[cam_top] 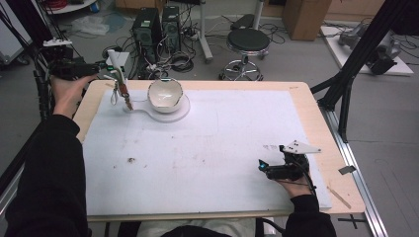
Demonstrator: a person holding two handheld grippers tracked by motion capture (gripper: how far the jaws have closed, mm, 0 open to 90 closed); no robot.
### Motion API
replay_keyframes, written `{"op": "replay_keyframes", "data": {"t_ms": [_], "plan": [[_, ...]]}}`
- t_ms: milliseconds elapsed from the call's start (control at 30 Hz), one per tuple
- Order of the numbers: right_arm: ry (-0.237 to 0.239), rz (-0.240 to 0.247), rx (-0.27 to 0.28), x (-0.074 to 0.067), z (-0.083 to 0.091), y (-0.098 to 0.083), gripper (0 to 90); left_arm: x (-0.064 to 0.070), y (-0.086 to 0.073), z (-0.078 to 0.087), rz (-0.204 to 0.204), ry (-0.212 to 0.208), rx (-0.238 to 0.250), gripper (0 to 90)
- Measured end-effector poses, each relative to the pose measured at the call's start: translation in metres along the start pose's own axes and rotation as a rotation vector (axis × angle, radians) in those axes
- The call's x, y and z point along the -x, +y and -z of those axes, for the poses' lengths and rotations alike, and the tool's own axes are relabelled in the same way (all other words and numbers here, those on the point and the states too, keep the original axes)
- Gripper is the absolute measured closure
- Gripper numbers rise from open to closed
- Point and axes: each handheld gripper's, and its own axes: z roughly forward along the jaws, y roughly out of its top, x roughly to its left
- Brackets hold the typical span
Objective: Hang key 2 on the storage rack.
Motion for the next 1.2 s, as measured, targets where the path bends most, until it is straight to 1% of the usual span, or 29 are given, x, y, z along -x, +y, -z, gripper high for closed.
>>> {"op": "replay_keyframes", "data": {"t_ms": [67, 100, 133, 167, 200, 300, 400, 433, 467, 533, 567, 600, 633, 700, 833, 867, 900, 933, 967, 1033, 1133, 1200], "plan": [[0.002, 0.000, 0.003, 0.000, 0.000, 0.001, 0.7, 0.000, 0.000, 0.001, 0.003, -0.020, -0.015, 2.3], [0.003, -0.002, 0.003, 0.001, 0.000, 0.001, 0.7, 0.000, 0.000, 0.002, 0.000, -0.038, -0.018, 1.7], [0.003, -0.004, 0.004, 0.001, 0.000, 0.001, 0.7, 0.001, 0.000, 0.003, -0.004, -0.051, -0.021, 1.7], [0.003, -0.004, 0.004, 0.001, 0.000, 0.001, 0.7, 0.001, 0.000, 0.003, -0.004, -0.051, -0.021, 1.7], [0.003, -0.006, 0.007, 0.001, 0.001, 0.001, 0.7, 0.005, 0.000, 0.005, -0.031, -0.064, -0.039, 1.7], [0.000, -0.007, 0.011, 0.002, 0.001, 0.001, 0.7, 0.011, -0.001, 0.008, -0.055, -0.075, -0.049, 1.7], [-0.001, -0.008, 0.013, 0.001, 0.002, 0.001, 0.7, 0.014, -0.002, 0.010, -0.062, -0.084, -0.047, 1.7], [-0.001, -0.007, 0.014, 0.002, 0.002, 0.001, 0.7, 0.015, -0.003, 0.010, -0.063, -0.086, -0.054, 1.7], [-0.001, -0.004, 0.016, 0.002, 0.002, 0.002, 0.7, 0.016, -0.004, 0.011, -0.072, -0.088, -0.063, 1.7], [-0.001, -0.003, 0.016, 0.002, 0.003, 0.002, 0.7, 0.018, -0.007, 0.012, -0.069, -0.090, -0.066, 1.7], [-0.001, -0.003, 0.016, 0.002, 0.003, 0.002, 0.7, 0.019, -0.009, 0.013, -0.058, -0.098, -0.065, 1.7], [-0.002, -0.002, 0.017, 0.002, 0.003, 0.002, 0.7, 0.021, -0.015, 0.013, -0.046, -0.112, -0.079, 1.7], [-0.002, -0.006, 0.017, 0.002, 0.003, 0.002, 0.7, 0.022, -0.017, 0.012, -0.045, -0.110, -0.081, 1.7], [-0.003, -0.004, 0.019, 0.002, 0.003, 0.002, 0.7, 0.025, -0.022, 0.012, -0.053, -0.109, -0.094, 1.7], [-0.002, -0.006, 0.017, 0.002, 0.003, 0.002, 0.7, 0.029, -0.028, 0.011, -0.065, -0.113, -0.102, 1.7], [-0.002, -0.005, 0.018, 0.002, 0.003, 0.002, 0.7, 0.033, -0.033, 0.012, -0.080, -0.114, -0.114, 1.7], [-0.003, 0.002, 0.018, 0.002, 0.002, 0.002, 0.7, 0.033, -0.033, 0.012, -0.080, -0.114, -0.114, 1.7], [-0.002, 0.000, 0.015, 0.002, 0.003, 0.002, 0.7, 0.037, -0.037, 0.012, -0.079, -0.135, -0.122, 1.7], [-0.001, 0.000, 0.016, 0.002, 0.003, 0.002, 0.7, 0.037, -0.037, 0.012, -0.079, -0.135, -0.122, 1.7], [-0.002, -0.004, 0.014, 0.002, 0.003, 0.002, 0.7, 0.042, -0.043, 0.013, -0.084, -0.148, -0.122, 1.7], [-0.001, 0.003, 0.015, 0.002, 0.002, 0.002, 0.7, 0.045, -0.047, 0.015, -0.091, -0.152, -0.130, 1.7], [0.000, 0.001, 0.014, 0.001, 0.002, 0.002, 0.8, 0.047, -0.054, 0.016, -0.090, -0.150, -0.135, 1.7]]}}
